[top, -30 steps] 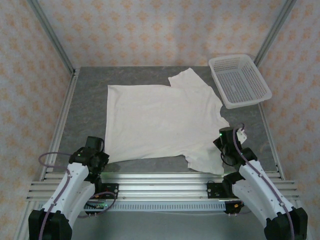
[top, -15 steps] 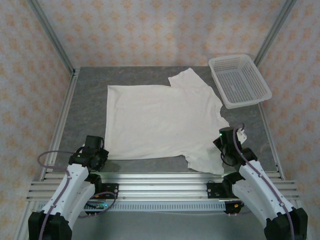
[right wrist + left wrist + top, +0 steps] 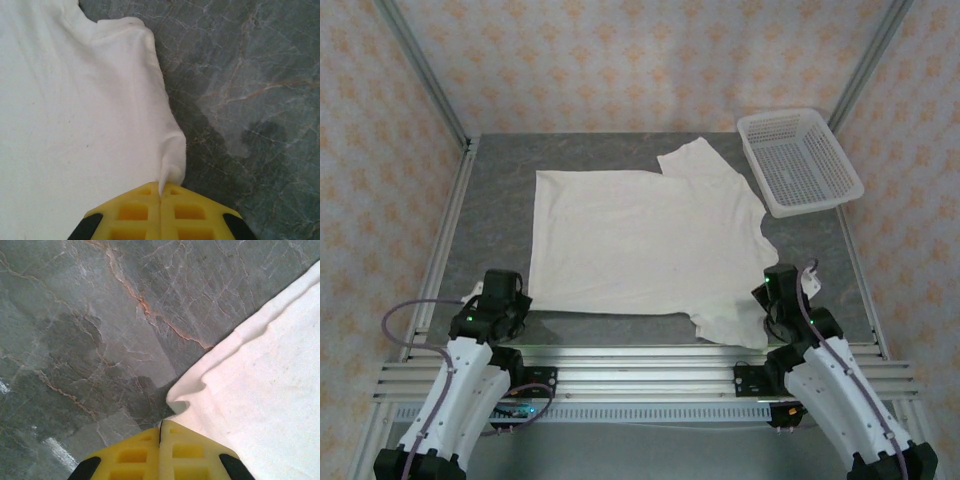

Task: Fold the inside-out t-shirt
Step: Fold the T-shirt at the center of the table.

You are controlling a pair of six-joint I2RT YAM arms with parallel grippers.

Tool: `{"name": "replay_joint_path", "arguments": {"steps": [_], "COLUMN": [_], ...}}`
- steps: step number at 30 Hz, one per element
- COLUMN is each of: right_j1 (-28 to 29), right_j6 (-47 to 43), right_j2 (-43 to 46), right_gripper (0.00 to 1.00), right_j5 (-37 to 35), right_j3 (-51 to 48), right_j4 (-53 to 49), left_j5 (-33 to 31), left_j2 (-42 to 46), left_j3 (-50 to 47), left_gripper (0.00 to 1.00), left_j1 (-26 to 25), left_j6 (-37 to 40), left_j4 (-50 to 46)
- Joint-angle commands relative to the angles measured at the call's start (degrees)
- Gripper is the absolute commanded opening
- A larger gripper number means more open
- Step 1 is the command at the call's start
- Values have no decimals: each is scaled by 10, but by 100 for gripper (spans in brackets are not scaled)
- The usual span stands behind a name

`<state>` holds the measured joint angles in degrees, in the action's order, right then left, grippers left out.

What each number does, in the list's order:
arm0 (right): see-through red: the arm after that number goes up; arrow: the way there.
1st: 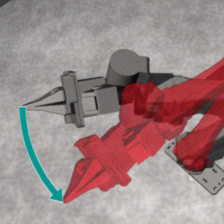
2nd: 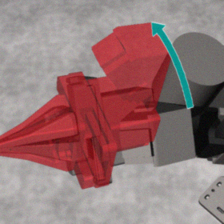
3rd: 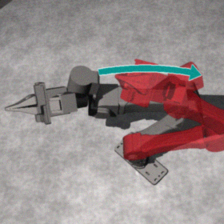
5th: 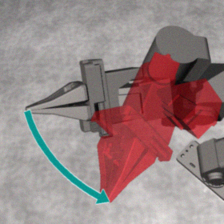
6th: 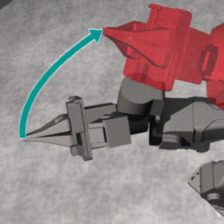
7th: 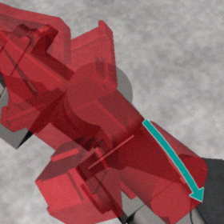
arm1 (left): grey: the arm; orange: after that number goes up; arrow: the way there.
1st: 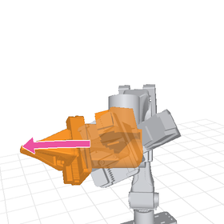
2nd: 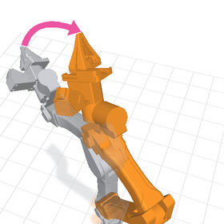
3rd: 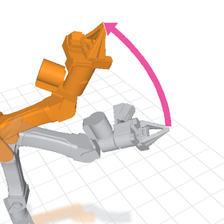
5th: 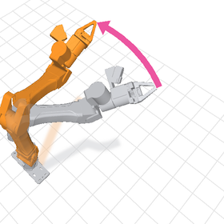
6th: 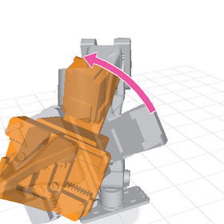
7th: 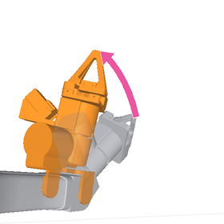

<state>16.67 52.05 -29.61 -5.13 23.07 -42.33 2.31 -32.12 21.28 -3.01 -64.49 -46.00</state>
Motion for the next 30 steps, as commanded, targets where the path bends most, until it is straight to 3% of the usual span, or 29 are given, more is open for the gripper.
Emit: {"name": "replay_joint_path", "arguments": {"steps": [1, 5, 14, 25, 30], "right_j1": [-3, -4, -31, -51, -69], "right_j6": [9, -28, -76, -81, -90], "right_j2": [6, -33, -200, -339, -387], "right_gripper": [0, 0, 0, 0, 0], "right_j5": [-13, -39, -53, -58, -55], "right_j3": [-2, 50, 159, 242, 253], "right_j4": [-33, 2, 151, 242, 269], "left_j5": [0, 2, -41, -101, -84], "left_j2": [12, -17, -240, -362, -418], "left_j3": [5, 61, 250, 290, 301], "left_gripper": [0, 0, 0, 0, 0], "left_j1": [-1, -1, -1, 17, 32], "left_j6": [-4, 6, 85, 83, 88], "left_j4": [-17, 29, 107, 175, 196]}}
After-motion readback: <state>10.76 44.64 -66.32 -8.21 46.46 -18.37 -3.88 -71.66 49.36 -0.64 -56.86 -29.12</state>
